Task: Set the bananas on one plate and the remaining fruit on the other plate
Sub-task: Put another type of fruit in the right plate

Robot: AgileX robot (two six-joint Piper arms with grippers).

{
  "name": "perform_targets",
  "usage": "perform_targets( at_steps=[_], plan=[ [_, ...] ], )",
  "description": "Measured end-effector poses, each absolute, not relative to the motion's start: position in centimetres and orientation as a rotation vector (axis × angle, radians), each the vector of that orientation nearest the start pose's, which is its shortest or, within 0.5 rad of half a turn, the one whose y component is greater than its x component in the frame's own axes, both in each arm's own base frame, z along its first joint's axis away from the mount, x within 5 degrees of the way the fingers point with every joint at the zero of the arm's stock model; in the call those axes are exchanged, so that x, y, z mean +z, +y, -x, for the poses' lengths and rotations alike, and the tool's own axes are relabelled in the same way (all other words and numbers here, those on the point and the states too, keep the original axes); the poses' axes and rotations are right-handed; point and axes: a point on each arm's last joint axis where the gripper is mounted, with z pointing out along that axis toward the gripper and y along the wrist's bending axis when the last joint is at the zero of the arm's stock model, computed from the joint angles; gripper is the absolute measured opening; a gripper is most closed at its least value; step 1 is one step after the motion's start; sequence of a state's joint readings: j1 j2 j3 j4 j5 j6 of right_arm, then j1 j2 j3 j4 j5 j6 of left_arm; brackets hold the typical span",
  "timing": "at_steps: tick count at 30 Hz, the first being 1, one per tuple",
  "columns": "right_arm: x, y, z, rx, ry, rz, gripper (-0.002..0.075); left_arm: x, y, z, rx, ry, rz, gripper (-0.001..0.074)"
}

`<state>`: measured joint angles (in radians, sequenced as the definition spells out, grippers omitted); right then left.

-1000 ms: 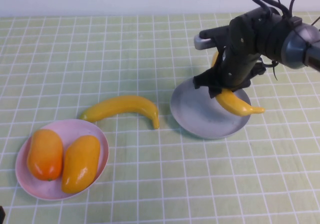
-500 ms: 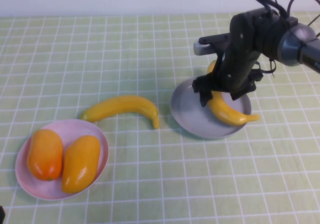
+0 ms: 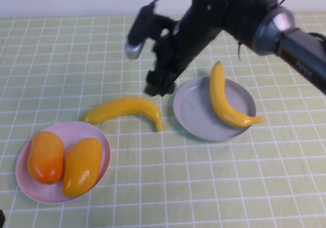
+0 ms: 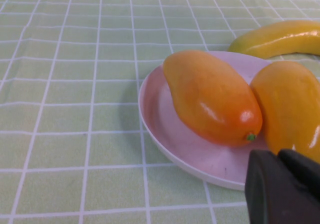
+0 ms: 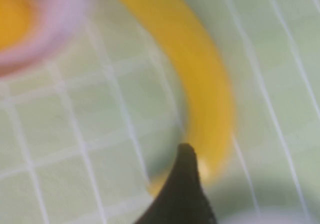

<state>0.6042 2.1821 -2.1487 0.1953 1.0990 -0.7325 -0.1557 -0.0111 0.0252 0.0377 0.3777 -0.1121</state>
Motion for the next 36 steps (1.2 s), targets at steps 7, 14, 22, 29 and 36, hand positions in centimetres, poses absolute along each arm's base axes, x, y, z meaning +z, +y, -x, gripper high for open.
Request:
perform_targets(
  at_steps=[7,14,22,29,36],
  plan=[
    [26.4,33.4,-39.2,0.354,1.705,1.737,0.0507,17.1,-0.7,-5.2,-0.147,1.877,-0.064,0.0004],
    [22.3,34.3,-40.3,0.362,1.729,1.744,0.0505,17.1,-0.7,-5.2,-0.147,1.877,-0.064,0.0004],
    [20.2,34.4,-40.8,0.339,1.737,1.775,0.0504,17.1,-0.7,-5.2,-0.147,1.877,-0.064,0.0004],
    [18.7,34.4,-41.3,0.295,1.752,1.782,0.0504,17.1,-0.7,-5.2,-0.147,1.877,-0.064,0.0004],
    [17.6,34.5,-41.4,0.323,1.84,1.726,0.0445,17.1,-0.7,-5.2,-0.147,1.877,-0.064,0.0004]
  ],
)
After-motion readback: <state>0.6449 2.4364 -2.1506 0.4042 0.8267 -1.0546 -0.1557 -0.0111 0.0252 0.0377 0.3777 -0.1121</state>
